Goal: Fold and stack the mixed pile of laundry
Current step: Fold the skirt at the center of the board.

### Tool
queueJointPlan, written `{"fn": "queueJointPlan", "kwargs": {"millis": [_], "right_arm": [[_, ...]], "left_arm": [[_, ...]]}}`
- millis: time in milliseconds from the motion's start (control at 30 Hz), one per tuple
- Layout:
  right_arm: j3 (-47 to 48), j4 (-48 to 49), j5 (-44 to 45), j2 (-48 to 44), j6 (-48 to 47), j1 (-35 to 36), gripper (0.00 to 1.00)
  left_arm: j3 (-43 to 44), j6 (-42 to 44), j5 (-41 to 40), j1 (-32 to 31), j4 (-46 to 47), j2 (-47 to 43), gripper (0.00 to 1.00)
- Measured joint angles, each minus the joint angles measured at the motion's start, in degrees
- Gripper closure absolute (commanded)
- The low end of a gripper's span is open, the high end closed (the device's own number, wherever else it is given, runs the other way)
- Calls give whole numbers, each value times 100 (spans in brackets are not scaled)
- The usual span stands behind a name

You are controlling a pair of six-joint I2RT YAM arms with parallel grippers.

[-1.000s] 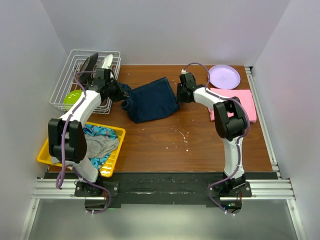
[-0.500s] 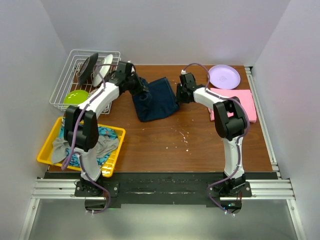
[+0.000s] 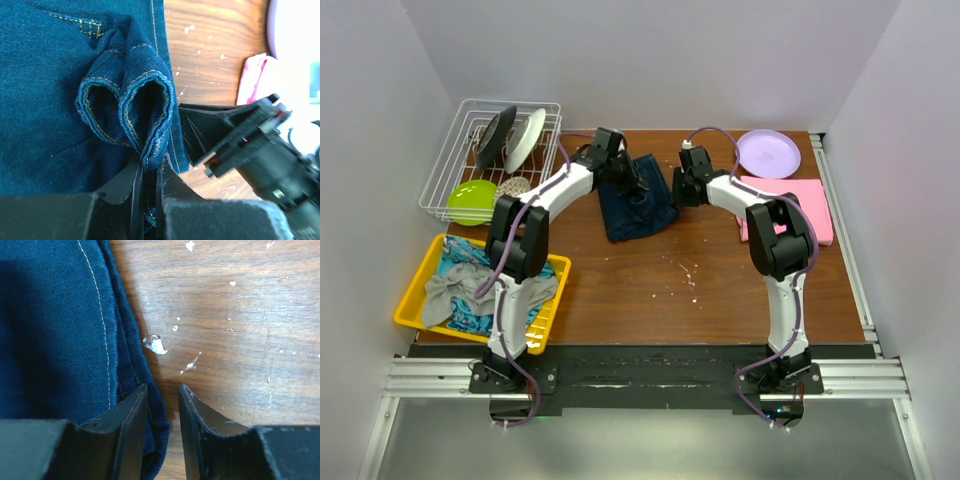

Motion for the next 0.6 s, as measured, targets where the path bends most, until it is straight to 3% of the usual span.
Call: {"fn": "queueJointPlan", "kwargs": {"millis": [67,100,200,333,467,567,600], "right_arm": [[-2,0,2,0,7,-11,55],[-2,9,2,-2,2,-26,53],[-2,2,2,-20,15,-76,46],[-63,-175,37,-164,9,-295,45],[-151,-372,203,-608,9,-531,45],[-153,-380,315,-1038,7,-557,45],[-153,-380,337,-1193,9,-527,45]], "left_arm": [[111,-2,61,-33,39,192,59],[153,-4,105,-42,85,264,42],[192,-39,251,-46,299,315,25],[341,-9,413,-39,671,280,24],[249,52,481,37,863,-44,28],[-138,61,483,249,990,-564,39],[-243,68,479,332,997,-710,47]]}}
